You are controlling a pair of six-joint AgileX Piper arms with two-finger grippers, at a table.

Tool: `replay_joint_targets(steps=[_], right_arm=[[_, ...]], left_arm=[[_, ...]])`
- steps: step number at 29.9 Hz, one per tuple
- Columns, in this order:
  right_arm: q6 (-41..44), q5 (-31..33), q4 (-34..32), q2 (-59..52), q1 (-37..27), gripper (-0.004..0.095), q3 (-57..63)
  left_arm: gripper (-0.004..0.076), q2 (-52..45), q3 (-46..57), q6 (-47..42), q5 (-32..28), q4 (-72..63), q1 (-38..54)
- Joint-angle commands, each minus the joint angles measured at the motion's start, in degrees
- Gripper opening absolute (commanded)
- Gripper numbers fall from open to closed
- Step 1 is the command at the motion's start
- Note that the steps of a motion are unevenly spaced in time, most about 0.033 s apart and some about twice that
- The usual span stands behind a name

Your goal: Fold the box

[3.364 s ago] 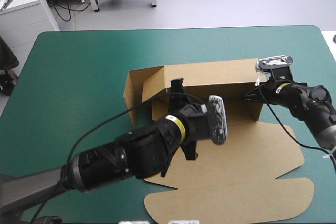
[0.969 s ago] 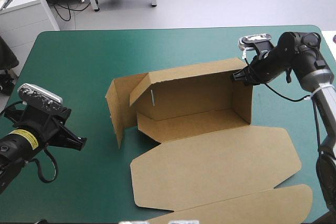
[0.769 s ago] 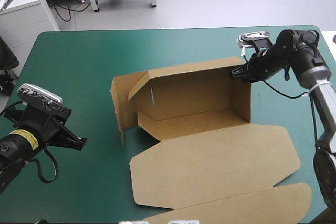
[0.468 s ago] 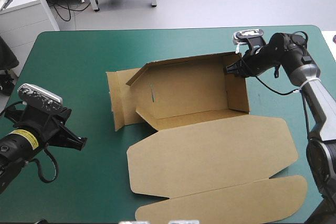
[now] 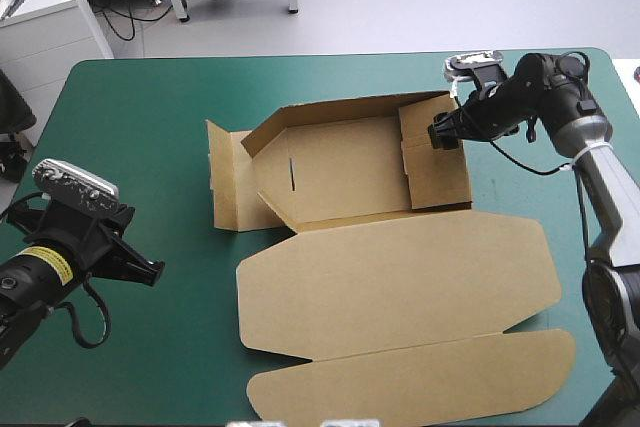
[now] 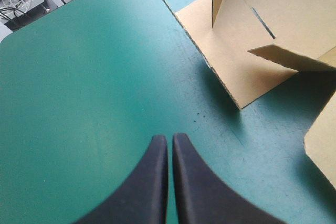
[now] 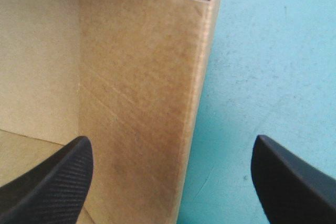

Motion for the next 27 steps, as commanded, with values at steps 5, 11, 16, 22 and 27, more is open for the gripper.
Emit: replay_joint_targets(steps=[5,11,16,22,27], right_arm=[[-0.3,7.3,0.4,-5.6,-0.4,0.0763,-6.0],[-0.1,9.5,0.4,-5.9,-0.4,0.0763,-6.9],[-0.1,8.1,1.2,-4.5,-0.4,0.0762,-6.9],[-0.1,4.8,1.0,-2.1,-0.4,0.0754,-6.9],[-0.1,0.2,1.1,0.5,-0.4,0.075,-6.9]], left_arm=[[0.0009,-0.3,-1.5,-0.5,-3.5,2.7,0.1],[0.001,-0.3,-1.5,-0.5,-3.5,2.7,0.1],[0.0009,-0.3,-1.5,-0.6,-3.5,2.4,0.1],[0.001,-0.3,-1.5,-0.6,-3.5,2.0,0.1],[0.0007,-0.3,-1.4,-0.6,-3.5,1.5,0.1]])
